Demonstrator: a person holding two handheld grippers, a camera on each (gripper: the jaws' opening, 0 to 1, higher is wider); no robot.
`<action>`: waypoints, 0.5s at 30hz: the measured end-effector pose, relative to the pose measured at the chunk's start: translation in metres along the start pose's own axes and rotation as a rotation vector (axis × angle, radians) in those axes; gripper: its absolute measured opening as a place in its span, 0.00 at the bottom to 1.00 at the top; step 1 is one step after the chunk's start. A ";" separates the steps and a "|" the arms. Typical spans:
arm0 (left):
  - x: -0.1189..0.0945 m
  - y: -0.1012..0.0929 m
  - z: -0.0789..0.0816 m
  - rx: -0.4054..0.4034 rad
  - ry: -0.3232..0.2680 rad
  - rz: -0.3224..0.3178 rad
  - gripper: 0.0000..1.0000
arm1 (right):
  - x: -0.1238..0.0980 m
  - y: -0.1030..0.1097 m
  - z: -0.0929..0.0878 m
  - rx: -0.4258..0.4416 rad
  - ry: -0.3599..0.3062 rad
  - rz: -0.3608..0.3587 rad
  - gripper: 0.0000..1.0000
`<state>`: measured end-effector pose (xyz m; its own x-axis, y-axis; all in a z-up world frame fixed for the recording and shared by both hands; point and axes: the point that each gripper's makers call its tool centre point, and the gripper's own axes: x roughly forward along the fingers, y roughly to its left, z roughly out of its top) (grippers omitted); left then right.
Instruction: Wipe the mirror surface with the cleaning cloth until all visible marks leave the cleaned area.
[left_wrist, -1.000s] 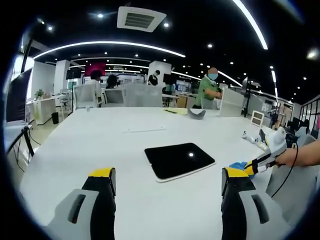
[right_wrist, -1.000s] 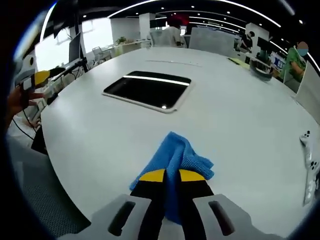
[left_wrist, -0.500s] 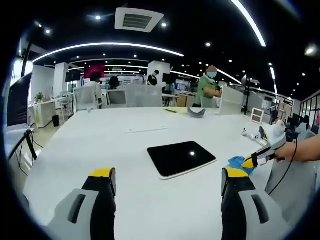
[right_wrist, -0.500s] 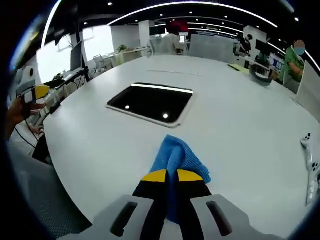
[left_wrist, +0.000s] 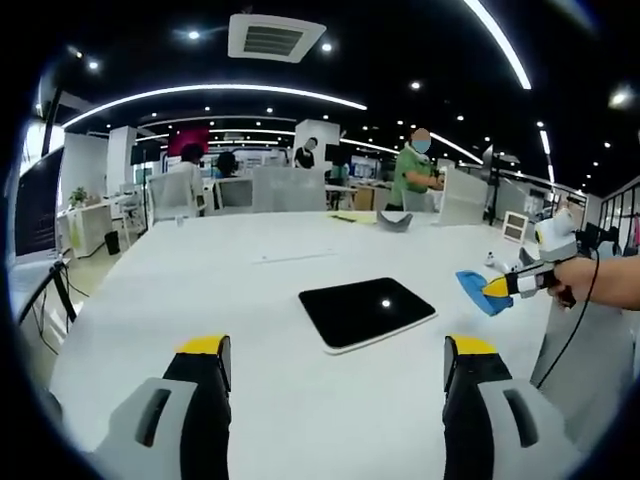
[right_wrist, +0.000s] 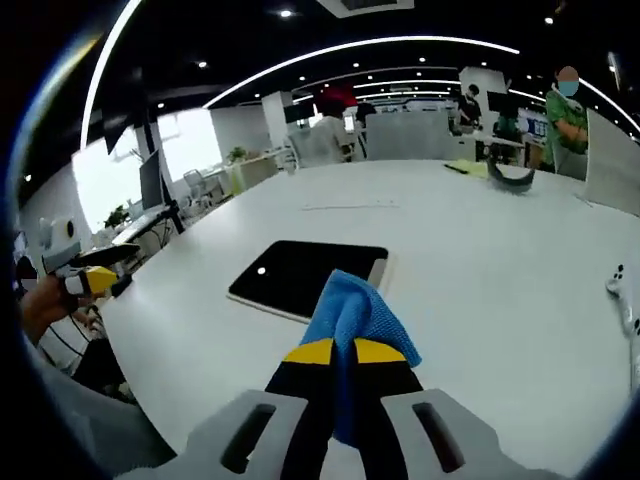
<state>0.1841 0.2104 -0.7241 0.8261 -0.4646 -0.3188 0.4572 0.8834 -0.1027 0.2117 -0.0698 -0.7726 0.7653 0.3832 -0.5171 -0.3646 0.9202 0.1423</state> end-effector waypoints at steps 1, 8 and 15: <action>0.000 0.000 0.000 0.001 0.001 0.000 0.88 | 0.002 0.001 0.001 -0.006 0.001 0.005 0.00; 0.002 0.000 -0.003 0.004 0.010 -0.008 0.88 | 0.021 0.013 0.008 -0.036 0.015 0.040 0.01; 0.005 0.005 -0.002 0.004 0.016 -0.004 0.88 | 0.046 0.034 0.012 -0.062 0.030 0.091 0.01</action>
<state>0.1898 0.2124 -0.7281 0.8192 -0.4668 -0.3332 0.4616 0.8814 -0.1000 0.2410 -0.0202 -0.7816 0.7113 0.4619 -0.5298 -0.4648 0.8745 0.1383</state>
